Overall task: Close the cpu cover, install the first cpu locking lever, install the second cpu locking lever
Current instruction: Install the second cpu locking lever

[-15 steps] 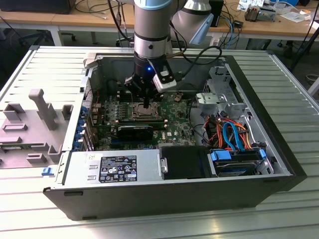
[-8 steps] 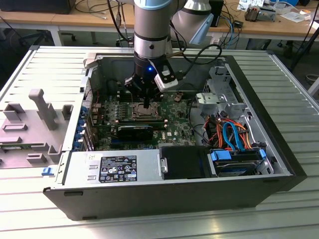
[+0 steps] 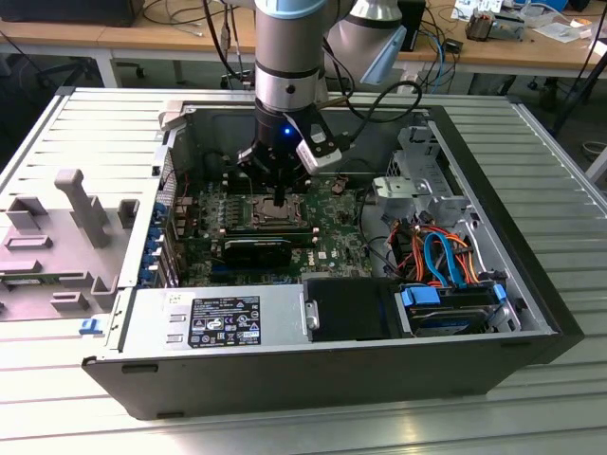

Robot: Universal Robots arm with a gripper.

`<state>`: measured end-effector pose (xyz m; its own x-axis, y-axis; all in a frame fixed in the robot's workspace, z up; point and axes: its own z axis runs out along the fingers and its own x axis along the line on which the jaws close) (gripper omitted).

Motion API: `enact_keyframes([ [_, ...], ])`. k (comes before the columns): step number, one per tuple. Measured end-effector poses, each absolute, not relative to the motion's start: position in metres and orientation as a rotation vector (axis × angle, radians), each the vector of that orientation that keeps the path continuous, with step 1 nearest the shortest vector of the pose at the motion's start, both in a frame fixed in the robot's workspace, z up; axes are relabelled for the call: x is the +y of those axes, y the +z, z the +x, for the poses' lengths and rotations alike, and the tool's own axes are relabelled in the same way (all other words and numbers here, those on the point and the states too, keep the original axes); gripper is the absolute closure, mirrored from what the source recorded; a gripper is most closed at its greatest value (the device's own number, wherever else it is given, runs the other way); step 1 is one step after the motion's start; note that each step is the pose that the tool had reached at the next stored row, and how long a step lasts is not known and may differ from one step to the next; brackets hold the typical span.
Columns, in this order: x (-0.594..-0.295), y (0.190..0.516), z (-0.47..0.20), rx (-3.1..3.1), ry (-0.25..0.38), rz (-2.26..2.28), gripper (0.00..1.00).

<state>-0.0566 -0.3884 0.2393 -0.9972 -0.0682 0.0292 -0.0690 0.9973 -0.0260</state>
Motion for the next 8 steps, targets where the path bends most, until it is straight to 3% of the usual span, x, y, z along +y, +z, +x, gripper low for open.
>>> enact_keyframes([
  [8,-0.3884,0.2393,-0.0566,-3.109,0.043,0.174,0.89],
])
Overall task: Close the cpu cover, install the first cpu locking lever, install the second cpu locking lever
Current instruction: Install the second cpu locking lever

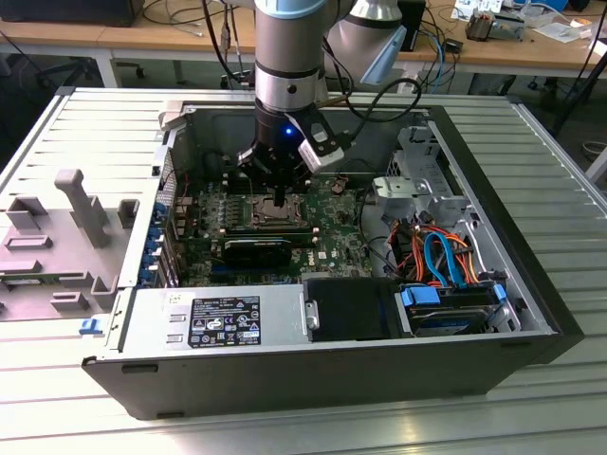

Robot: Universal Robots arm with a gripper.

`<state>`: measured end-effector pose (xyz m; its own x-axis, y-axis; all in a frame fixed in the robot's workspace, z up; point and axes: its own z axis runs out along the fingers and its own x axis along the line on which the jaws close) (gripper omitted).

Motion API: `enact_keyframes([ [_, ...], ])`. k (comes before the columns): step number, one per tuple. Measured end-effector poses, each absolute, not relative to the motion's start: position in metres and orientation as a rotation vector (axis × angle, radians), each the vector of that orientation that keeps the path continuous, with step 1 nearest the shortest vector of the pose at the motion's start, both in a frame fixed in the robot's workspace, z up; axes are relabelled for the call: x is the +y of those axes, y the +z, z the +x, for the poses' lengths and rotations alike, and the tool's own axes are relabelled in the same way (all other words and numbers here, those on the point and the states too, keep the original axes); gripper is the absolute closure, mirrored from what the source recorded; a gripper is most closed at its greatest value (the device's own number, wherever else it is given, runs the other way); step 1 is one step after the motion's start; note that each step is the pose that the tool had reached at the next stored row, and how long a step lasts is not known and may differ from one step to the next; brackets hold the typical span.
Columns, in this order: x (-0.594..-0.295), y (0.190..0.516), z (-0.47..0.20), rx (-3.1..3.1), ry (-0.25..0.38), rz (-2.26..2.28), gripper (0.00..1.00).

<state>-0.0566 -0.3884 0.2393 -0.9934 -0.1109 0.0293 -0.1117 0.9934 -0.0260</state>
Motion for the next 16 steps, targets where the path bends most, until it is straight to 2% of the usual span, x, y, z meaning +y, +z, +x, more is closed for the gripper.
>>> enact_keyframes([
  [16,-0.388,0.239,-0.092,-3.114,0.021,0.175,0.89],
])
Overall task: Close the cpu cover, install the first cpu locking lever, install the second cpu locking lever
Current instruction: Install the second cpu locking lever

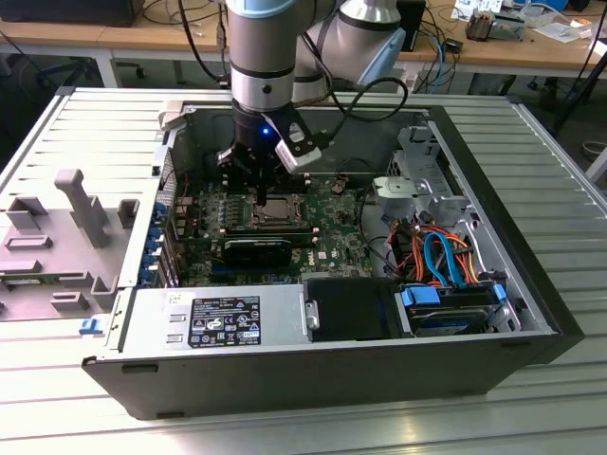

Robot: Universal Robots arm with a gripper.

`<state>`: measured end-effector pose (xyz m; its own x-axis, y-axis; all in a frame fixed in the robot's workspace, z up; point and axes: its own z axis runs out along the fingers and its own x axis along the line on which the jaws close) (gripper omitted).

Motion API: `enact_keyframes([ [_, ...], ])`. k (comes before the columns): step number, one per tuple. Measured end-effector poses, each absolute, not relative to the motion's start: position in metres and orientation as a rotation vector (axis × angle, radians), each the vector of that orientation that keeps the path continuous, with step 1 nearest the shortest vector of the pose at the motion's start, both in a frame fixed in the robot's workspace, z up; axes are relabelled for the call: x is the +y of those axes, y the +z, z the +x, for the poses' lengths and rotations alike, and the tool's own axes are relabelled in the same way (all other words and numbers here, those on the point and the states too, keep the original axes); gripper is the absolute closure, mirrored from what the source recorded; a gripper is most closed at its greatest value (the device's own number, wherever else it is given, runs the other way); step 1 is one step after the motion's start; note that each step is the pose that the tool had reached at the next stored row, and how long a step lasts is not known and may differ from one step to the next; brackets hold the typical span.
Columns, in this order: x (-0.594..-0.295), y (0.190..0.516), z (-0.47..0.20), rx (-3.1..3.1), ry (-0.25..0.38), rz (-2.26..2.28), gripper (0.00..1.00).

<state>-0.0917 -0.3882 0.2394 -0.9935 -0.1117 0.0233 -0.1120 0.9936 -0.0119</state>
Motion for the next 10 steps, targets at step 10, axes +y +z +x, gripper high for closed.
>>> enact_keyframes([
  [10,-0.386,0.253,-0.096,-3.116,0.016,0.175,0.89],
])
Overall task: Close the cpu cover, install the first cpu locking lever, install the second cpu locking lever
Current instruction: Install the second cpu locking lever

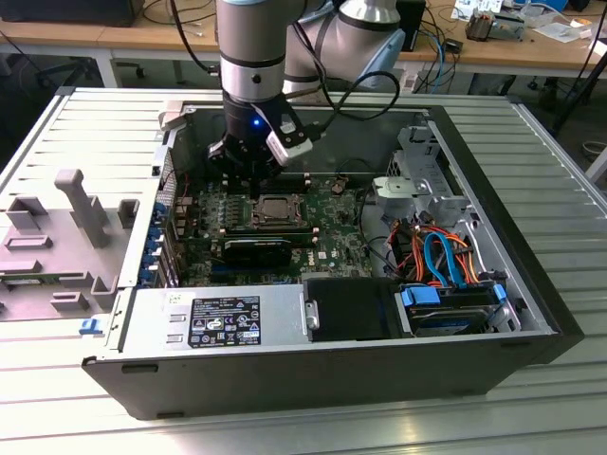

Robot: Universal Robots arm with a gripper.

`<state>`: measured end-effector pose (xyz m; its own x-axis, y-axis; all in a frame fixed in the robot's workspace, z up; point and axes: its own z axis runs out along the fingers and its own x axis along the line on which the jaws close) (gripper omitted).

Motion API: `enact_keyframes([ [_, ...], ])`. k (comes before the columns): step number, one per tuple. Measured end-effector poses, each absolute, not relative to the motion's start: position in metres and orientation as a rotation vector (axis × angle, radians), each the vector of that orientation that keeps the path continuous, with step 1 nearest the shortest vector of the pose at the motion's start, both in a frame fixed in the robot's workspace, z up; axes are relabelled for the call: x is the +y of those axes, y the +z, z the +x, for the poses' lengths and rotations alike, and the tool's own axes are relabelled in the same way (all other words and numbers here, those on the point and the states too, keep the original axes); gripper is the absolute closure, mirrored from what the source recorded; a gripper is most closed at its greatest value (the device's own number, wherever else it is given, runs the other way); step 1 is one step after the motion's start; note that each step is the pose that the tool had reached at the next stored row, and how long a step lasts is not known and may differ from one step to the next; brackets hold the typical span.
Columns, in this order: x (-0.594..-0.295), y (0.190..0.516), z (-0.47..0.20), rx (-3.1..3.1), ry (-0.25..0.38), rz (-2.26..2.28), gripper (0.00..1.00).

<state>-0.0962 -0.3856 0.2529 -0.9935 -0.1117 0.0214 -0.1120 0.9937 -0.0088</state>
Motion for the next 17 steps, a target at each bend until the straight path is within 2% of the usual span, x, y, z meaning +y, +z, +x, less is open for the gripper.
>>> enact_keyframes([
  [17,-0.365,0.271,-0.111,-3.121,0.016,0.175,0.89],
])
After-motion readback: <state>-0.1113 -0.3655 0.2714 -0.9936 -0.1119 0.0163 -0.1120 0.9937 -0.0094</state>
